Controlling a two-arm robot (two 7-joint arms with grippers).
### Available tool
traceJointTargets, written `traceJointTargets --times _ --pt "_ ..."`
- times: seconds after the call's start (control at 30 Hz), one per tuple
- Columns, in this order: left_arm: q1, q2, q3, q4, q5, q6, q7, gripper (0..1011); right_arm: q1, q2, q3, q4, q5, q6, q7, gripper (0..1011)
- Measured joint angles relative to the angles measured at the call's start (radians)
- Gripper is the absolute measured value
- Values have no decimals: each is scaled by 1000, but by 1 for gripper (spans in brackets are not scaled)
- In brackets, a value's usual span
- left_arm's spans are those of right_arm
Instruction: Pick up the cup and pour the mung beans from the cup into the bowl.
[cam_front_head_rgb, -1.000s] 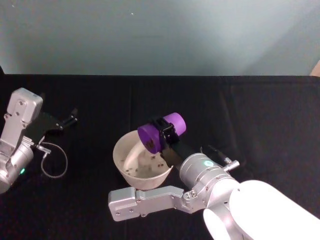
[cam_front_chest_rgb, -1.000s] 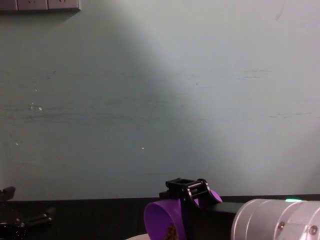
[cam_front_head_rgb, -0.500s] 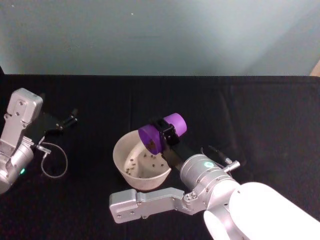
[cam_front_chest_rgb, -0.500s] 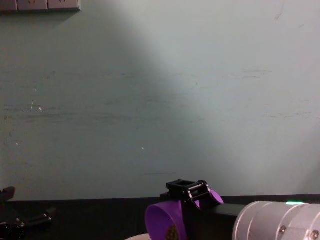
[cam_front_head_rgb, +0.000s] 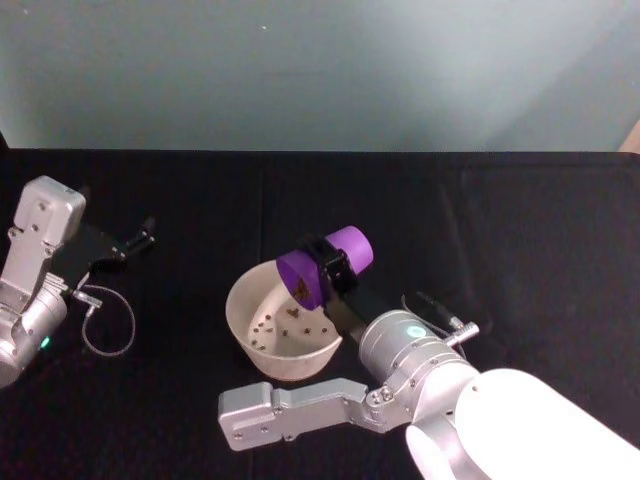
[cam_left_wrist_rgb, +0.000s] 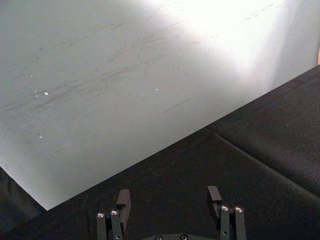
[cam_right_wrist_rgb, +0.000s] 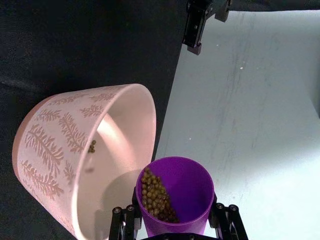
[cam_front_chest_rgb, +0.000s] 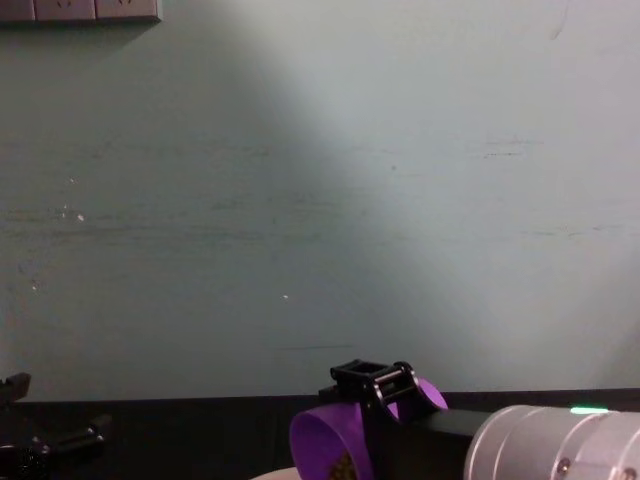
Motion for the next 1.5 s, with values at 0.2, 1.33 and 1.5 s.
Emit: traceJointTargets --times 0.2,1.33,1.5 --pt "0 0 0 0 0 0 0 1000 1 1 -7 0 -15 -1 7 729" --pt "0 0 0 0 0 0 0 1000 19 6 -37 0 -91 1 37 729" --pt "0 0 0 0 0 0 0 1000 21 7 -44 0 -110 3 42 729"
